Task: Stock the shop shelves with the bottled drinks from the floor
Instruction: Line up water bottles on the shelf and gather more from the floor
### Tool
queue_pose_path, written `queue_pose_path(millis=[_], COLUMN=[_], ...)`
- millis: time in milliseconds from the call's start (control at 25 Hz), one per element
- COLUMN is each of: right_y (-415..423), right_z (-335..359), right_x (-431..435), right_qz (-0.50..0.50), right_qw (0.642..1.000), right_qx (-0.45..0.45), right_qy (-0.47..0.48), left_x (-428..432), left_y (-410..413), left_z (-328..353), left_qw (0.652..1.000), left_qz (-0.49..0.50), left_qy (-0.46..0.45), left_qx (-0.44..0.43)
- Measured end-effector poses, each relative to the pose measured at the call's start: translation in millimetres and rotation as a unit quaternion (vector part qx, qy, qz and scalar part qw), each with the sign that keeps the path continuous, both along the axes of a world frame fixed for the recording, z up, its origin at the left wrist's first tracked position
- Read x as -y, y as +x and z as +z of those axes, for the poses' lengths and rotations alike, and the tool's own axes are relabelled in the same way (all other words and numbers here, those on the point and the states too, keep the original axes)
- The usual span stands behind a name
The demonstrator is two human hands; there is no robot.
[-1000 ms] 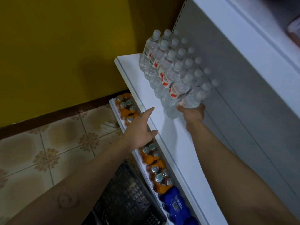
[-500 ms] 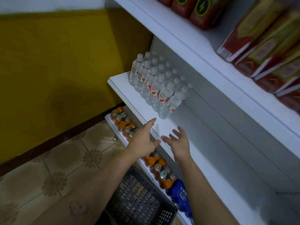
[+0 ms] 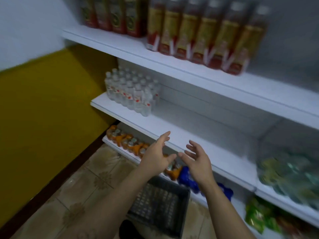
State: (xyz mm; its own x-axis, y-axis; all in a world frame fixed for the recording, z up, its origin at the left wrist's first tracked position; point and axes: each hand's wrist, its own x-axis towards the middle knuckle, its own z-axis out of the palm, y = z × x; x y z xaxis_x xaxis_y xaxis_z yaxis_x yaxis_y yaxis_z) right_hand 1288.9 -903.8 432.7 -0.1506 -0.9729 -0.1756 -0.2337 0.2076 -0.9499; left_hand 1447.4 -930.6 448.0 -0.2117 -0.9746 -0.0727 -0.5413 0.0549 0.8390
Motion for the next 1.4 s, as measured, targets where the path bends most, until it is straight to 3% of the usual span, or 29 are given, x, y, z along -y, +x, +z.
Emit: queue_pose_path(millis=[280,560,840,1080,1400], right_y=[-152,-218,-246,-283,-318], right_z=[-19,-45,-88,-151,-272], right_x=[-212,-363,-378,-369,-383], right_qz=[-0.167,-0.350,-0.419,-0.463,-0.453], right_qw=[0.985,0.931,0.884,0.822,0.797], right_qx=[-0.016,0.014,0.036,0.065,0.062], right_qy=[0.035,0.102,0.204,0.325,0.395], left_x=[-164,-261,-256,-234,-244], left_y=[-172,-283,-344,-403,-468], left_z=[-21,-45,-101,-164,-281], left_qw=[0.982,0.923,0.878,0.825,0.758], left_qz=[-0.184,-0.372,-0.443,-0.509,-0.569], left_qy=[0.046,0.087,0.150,0.186,0.197], left_qx=[-0.024,0.040,0.101,0.160,0.250])
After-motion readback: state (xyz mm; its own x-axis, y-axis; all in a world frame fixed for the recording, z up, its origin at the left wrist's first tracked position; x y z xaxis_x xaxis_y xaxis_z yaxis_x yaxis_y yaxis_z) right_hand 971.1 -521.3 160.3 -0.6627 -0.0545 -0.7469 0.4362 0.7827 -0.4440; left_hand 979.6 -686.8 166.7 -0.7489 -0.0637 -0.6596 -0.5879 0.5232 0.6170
